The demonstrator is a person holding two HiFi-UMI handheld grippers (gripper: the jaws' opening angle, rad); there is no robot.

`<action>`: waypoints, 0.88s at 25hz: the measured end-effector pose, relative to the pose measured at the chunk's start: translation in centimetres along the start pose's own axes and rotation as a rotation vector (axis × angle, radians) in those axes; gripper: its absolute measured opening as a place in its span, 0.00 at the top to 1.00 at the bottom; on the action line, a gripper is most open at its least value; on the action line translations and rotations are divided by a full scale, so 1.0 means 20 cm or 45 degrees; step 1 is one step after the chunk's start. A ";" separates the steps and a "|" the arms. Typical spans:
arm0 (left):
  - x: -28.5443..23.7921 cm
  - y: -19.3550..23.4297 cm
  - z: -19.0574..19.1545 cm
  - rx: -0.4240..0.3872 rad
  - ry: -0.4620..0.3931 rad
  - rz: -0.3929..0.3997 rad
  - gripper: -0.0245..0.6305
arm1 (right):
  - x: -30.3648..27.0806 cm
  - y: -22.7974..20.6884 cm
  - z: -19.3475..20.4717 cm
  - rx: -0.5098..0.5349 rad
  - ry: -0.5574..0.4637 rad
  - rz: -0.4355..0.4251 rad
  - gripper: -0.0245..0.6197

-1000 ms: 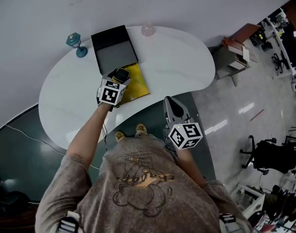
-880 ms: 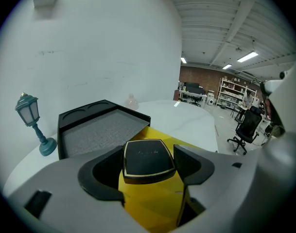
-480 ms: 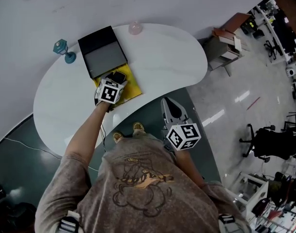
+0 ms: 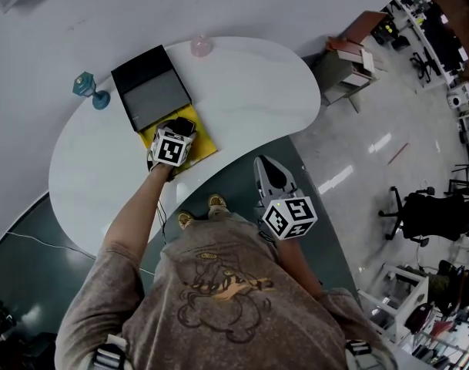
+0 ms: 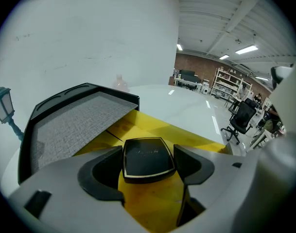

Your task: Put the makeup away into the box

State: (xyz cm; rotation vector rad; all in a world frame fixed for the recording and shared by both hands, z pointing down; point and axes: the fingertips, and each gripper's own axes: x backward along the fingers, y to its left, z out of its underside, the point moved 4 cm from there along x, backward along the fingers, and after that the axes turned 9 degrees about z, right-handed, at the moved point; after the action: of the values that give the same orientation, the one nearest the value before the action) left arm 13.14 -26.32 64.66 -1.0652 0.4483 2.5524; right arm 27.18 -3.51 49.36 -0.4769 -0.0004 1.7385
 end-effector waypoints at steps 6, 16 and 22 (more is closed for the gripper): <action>-0.05 -0.01 0.02 -0.055 0.024 -0.008 0.44 | 0.02 -0.04 -0.01 -0.002 -0.003 0.024 0.95; -0.07 -0.02 0.03 -0.032 0.064 0.016 0.44 | 0.02 -0.06 -0.01 -0.007 -0.004 0.019 0.95; -0.04 -0.05 0.01 -0.020 0.062 0.062 0.44 | 0.02 -0.07 -0.02 -0.008 0.004 0.008 0.95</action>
State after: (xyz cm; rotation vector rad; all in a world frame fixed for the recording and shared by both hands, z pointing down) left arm 13.90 -25.52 65.19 -1.1377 0.4732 2.5808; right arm 28.57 -2.92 49.32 -0.4853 -0.0021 1.7446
